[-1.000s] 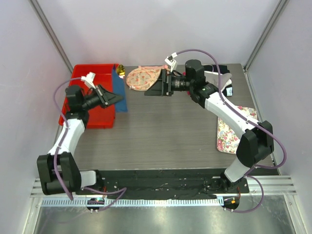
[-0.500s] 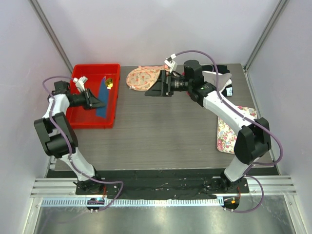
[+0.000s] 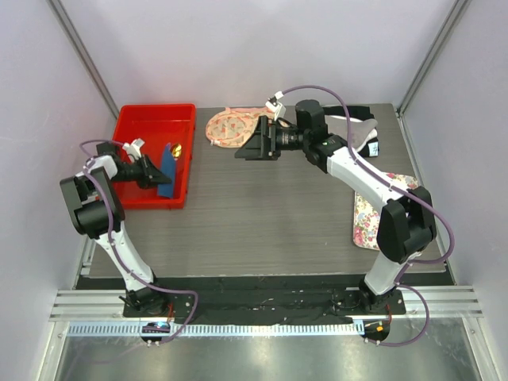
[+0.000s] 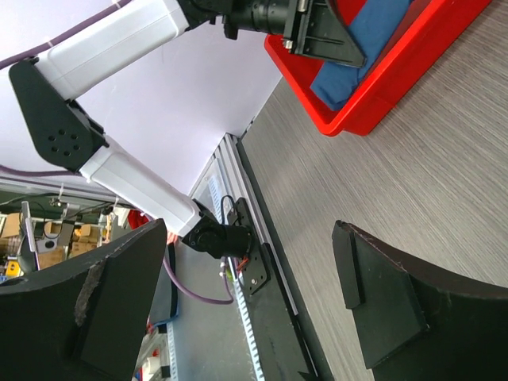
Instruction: Place the utensils on the paper napkin and roll it up
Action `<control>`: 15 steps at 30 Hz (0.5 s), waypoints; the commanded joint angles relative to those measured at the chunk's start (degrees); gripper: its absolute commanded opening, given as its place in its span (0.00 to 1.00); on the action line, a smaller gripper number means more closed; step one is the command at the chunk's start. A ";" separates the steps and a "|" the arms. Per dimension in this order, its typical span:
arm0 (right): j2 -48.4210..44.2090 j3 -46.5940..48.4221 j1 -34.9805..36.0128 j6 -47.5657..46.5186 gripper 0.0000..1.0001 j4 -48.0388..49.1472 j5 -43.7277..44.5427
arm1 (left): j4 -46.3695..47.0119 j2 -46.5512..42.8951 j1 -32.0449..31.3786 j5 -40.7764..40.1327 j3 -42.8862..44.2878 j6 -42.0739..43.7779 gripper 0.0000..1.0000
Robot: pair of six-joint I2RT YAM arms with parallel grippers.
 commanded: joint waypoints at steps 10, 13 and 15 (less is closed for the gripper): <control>1.17 2.36 0.08 0.70 0.95 2.35 -1.22 | 7.07 7.25 -1.65 -0.08 5.51 -7.48 0.00; 1.25 2.19 -0.01 0.79 0.95 2.35 -1.22 | 7.33 8.48 -1.91 0.01 5.69 -8.62 0.00; 1.34 2.10 0.07 0.87 0.95 2.35 -1.04 | 7.59 8.83 -2.35 -0.25 5.60 -9.15 0.00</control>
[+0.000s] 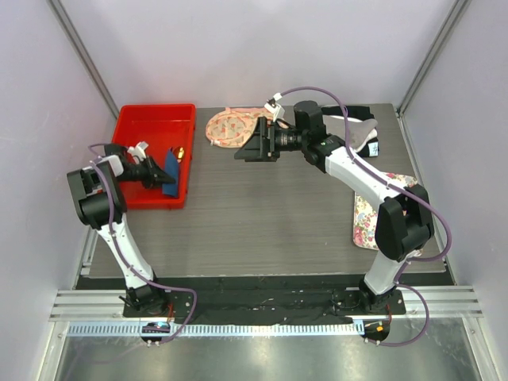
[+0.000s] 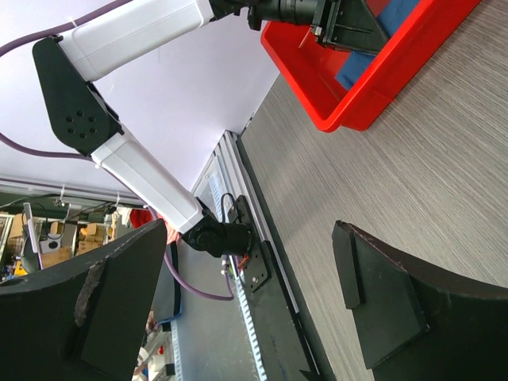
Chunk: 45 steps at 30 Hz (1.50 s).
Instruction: Place the utensils on the paper napkin and roll it up
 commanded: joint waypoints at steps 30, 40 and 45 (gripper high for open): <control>0.34 3.66 0.08 1.43 0.93 2.33 -2.14 | -6.02 -0.92 -2.10 -18.42 4.02 2.56 0.55; -0.45 3.57 -0.01 0.82 0.93 2.15 -2.06 | -4.44 -6.97 -3.07 -28.35 2.70 3.00 0.78; -1.94 3.83 -0.98 -2.17 0.95 -0.74 -0.83 | -3.83 -11.64 -3.07 -38.11 3.14 3.70 1.00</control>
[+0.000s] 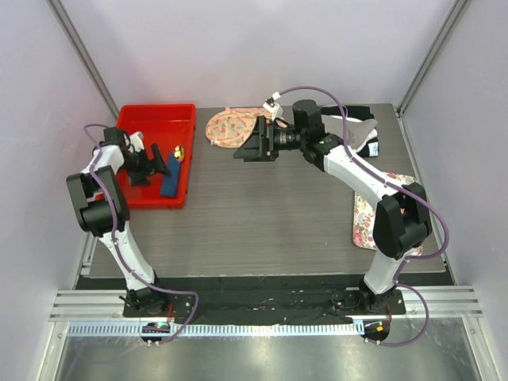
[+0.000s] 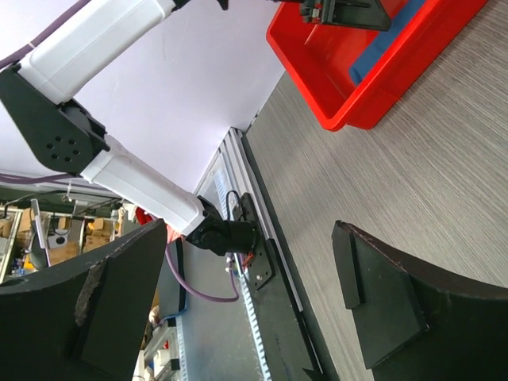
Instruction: Place the utensils on the paper napkin and roll it up
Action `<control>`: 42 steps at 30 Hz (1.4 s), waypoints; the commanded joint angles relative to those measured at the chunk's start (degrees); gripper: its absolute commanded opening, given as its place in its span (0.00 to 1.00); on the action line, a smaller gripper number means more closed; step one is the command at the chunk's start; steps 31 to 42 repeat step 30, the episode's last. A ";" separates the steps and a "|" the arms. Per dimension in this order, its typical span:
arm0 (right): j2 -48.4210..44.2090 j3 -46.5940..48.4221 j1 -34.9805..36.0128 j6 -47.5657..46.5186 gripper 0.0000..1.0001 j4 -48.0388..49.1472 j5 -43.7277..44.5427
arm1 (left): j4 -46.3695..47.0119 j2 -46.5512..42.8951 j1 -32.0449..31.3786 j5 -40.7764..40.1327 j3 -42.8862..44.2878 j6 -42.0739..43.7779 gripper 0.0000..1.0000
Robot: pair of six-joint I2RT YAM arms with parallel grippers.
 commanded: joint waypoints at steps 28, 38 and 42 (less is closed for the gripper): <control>-34.58 -29.02 -19.28 -32.07 1.00 -20.29 33.18 | 0.21 -41.01 -37.40 -39.00 -14.50 0.00 1.00; -35.82 -30.35 -19.37 -32.69 1.00 -19.41 33.88 | 0.47 -43.03 -37.40 -40.75 -15.03 0.96 1.00; -35.82 -30.35 -19.37 -32.69 1.00 -19.41 33.88 | 0.47 -43.03 -37.40 -40.75 -15.03 0.96 1.00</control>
